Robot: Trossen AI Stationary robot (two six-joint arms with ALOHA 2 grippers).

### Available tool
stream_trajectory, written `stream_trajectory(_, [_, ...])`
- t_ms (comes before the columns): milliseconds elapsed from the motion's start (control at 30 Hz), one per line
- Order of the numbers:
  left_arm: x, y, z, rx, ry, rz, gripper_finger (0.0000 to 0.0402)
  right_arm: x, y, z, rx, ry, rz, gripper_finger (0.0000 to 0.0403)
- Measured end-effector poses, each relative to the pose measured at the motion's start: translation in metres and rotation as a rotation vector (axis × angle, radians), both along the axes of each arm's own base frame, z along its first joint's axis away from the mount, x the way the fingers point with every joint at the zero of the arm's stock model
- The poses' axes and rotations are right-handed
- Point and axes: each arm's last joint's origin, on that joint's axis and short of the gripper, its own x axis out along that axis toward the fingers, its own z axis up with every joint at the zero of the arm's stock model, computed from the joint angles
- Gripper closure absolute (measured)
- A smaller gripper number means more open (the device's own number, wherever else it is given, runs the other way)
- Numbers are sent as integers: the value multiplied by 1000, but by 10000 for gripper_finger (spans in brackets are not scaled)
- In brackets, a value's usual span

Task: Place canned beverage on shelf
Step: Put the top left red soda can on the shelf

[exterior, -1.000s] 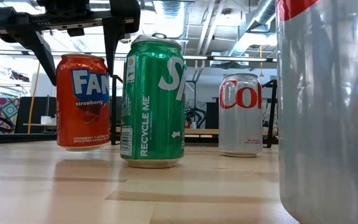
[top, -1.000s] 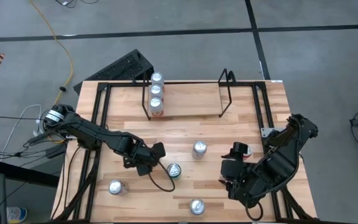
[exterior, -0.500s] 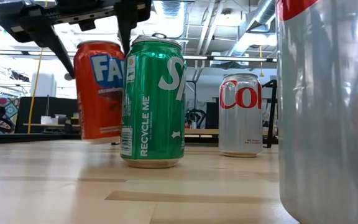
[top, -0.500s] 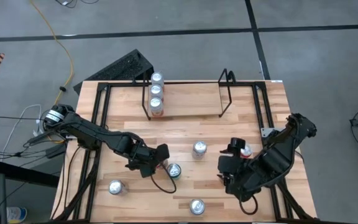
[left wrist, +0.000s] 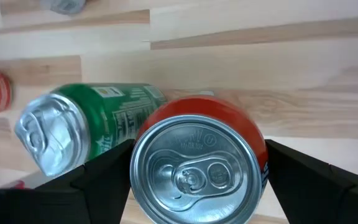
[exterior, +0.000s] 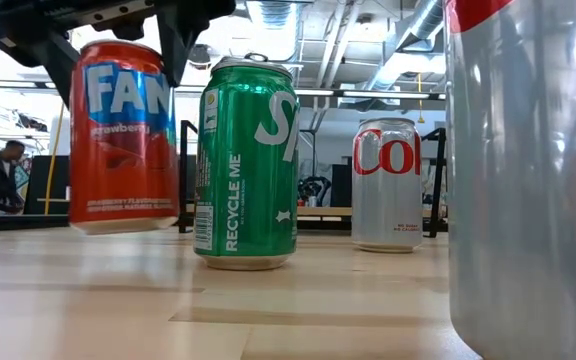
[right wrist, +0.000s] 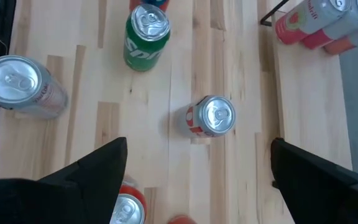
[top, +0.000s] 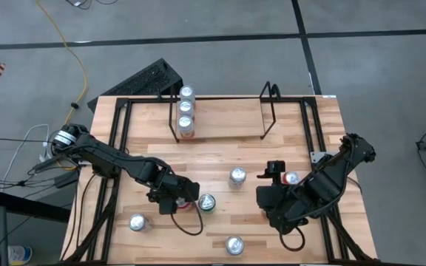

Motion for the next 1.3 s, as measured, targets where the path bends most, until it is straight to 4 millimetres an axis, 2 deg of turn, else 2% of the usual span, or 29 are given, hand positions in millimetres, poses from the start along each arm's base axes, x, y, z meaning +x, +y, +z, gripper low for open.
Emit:
stream_trajectory(333, [-4,1,-2,-32,68,17,83,5,-3,1,19,-24,-18,33])
stream_trajectory(1033, [-14,3,-6,71,120,-190,82,5,-3,1,19,-24,-17,33])
stream_trajectory(1300, [-14,3,-6,107,112,-240,44,5,-3,1,19,-24,-17,33])
